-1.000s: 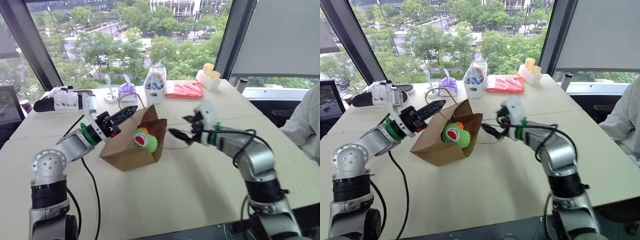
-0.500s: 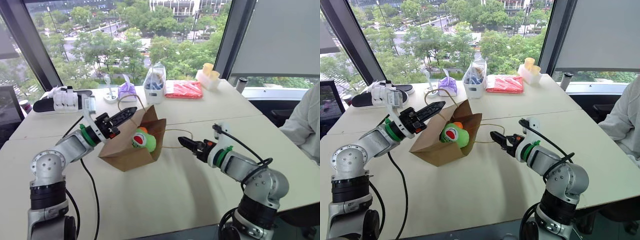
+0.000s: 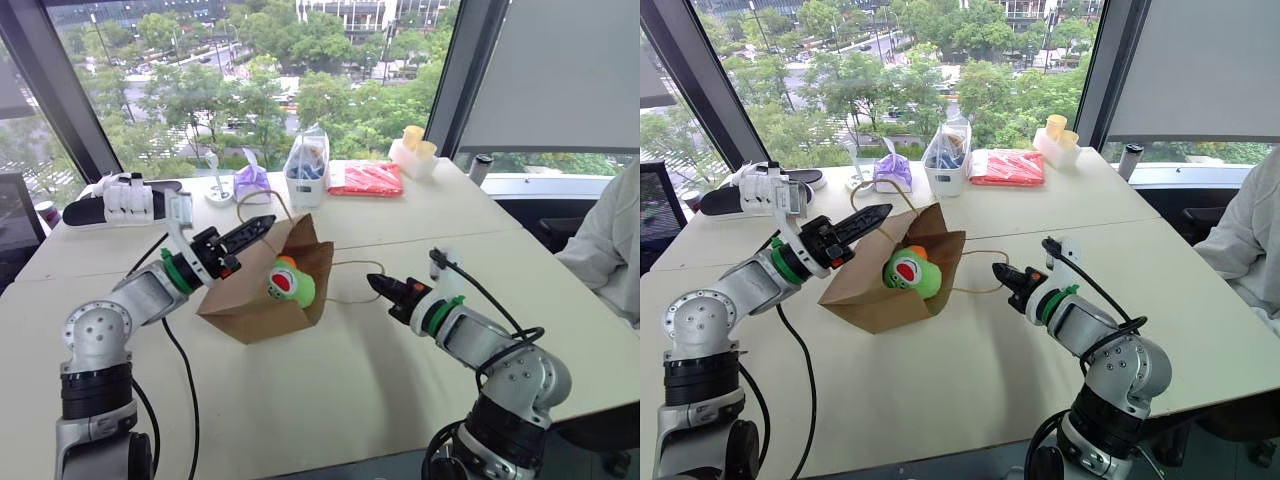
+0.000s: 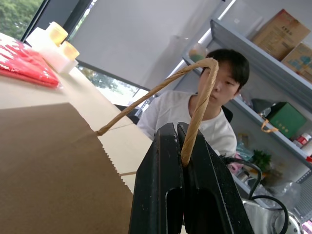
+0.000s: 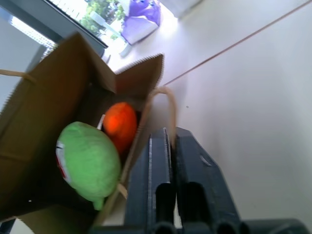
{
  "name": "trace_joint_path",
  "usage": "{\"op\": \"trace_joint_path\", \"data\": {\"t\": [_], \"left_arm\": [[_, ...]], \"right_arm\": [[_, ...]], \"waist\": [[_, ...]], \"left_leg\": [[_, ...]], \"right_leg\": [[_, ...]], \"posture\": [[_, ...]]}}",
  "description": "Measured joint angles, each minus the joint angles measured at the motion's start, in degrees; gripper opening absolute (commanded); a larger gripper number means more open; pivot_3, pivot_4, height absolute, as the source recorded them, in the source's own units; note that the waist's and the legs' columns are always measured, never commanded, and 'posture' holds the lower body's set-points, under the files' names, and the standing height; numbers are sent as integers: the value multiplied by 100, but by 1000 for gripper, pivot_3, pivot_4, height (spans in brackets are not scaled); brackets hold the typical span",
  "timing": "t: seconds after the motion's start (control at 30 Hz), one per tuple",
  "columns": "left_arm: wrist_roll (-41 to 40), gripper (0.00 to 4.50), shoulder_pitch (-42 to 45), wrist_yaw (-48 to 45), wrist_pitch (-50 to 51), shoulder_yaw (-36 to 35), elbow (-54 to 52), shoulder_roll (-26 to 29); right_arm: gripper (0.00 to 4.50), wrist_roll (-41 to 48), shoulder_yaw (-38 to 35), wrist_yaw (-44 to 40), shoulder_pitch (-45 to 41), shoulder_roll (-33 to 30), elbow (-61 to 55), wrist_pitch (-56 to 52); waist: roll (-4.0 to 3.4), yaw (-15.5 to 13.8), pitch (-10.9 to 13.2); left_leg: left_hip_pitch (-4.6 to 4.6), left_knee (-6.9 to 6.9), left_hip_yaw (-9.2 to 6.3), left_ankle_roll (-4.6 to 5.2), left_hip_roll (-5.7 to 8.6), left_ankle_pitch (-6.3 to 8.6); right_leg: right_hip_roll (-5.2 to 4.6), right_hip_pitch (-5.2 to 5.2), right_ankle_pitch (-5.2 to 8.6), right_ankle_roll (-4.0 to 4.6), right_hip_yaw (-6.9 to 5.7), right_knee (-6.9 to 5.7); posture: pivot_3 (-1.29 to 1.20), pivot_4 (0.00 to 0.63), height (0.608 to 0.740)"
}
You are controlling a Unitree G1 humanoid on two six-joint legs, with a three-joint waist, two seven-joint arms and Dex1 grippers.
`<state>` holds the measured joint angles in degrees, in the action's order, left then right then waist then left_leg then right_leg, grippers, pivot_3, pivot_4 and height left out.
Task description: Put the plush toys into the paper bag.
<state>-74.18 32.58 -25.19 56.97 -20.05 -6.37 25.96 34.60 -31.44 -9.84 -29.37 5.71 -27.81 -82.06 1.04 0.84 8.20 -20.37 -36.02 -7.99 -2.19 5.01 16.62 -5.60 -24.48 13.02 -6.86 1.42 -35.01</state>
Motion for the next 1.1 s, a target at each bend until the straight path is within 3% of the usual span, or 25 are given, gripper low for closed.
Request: {"op": "trace_joint_path", "data": {"t": [0.33, 0.6, 0.83, 1.1], "left_arm": [[670, 0, 593, -844, -56, 593, 586, 133], [1410, 0, 1523, -1682, -498, 904, 1557, -34], [2340, 0, 1850, -2144, -1191, 1037, 2622, -169], [2667, 0, 1981, -2532, -1333, 1137, 2773, -407]], "right_arm": [[21, 818, 37, -261, -438, -195, 116, 858], [21, 3001, 5, -595, -614, -943, -47, 1348], [21, 3623, 357, -212, -402, -1347, 58, 1837], [21, 3882, 947, 46, -201, -1603, 161, 2353]], "waist": [[-1, 0, 1], [-3, 31, 2], [-3, 0, 2], [-2, 4, 2]], "left_leg": [[-1, 1, 1, 0, 2, 0], [1, 8, 2, 7, 1, 4], [-3, 1, 2, 10, 0, 5], [-6, 2, 0, 9, 1, 5]], "right_leg": [[1, 0, 0, 0, -2, 3], [0, 1, 0, 0, -3, 4], [0, -1, 0, 0, -3, 4], [-3, -1, 0, -1, -3, 4]], "posture": [[0, 150, 740], [0, 150, 740], [0, 150, 740], [0, 150, 740]]}}
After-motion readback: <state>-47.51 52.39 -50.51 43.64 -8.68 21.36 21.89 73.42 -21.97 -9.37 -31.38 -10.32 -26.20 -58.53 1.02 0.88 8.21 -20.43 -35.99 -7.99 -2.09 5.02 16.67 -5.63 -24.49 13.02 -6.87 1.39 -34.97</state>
